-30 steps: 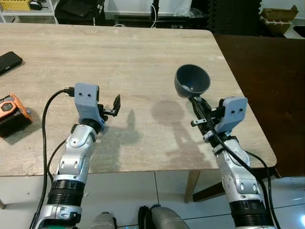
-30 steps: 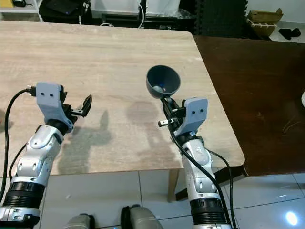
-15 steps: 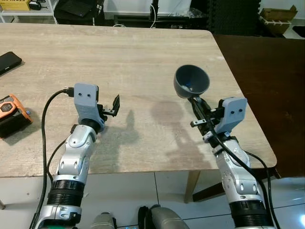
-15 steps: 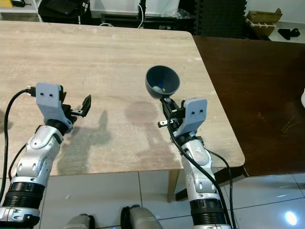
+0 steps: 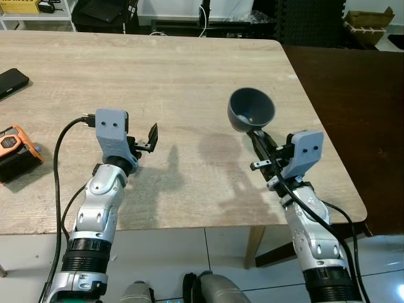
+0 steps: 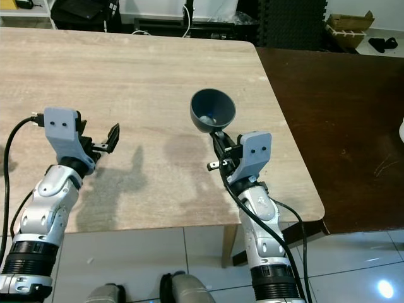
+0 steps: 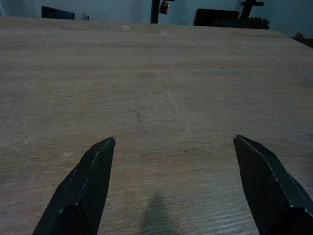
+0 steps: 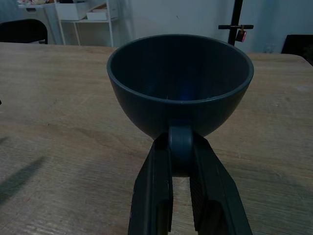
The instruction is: Setting the table
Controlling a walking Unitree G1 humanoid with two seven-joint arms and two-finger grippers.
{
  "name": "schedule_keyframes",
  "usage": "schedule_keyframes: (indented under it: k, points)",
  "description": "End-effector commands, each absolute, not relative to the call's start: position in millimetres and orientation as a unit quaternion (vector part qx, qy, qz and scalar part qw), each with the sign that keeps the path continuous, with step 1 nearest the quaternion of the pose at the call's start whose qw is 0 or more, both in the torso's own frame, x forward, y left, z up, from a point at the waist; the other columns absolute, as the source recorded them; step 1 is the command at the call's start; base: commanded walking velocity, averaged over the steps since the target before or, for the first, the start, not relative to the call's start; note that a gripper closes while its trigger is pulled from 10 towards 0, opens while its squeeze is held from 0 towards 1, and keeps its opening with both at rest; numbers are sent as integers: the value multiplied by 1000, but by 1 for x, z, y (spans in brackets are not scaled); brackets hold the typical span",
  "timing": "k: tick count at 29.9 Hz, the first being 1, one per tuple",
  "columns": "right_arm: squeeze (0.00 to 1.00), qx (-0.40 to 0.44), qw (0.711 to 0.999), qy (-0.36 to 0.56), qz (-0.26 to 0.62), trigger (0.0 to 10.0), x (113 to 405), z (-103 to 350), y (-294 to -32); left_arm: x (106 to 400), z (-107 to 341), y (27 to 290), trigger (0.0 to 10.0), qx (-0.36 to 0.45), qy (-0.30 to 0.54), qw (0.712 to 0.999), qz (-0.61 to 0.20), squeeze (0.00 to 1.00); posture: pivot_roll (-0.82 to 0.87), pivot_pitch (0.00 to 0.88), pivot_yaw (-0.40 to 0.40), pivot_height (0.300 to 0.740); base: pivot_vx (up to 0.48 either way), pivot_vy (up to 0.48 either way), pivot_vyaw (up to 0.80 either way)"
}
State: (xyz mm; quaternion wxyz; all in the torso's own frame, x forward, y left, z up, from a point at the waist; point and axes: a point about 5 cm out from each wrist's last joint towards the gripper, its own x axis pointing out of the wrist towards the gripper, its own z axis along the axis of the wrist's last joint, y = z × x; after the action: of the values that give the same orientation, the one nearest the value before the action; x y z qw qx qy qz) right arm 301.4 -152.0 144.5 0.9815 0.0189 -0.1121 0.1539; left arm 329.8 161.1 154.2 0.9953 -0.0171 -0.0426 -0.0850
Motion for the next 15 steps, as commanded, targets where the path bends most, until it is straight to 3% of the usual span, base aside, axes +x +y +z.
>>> schedule_keyframes:
  k: [1,6,15]
  points:
    - [0,18,982,-113,152,10000,300,142,-155,327,149,160,10000,-23,-34,995,-88,0,84,72,-52,740,0,0,0]
    - [0,18,982,-112,152,10000,299,142,-154,327,149,160,10000,-23,-33,995,-89,0,84,69,-52,740,0,0,0]
    - [0,19,982,-110,155,10000,299,140,-154,327,148,159,10000,-24,-32,995,-91,0,81,68,-56,740,-282,0,0]
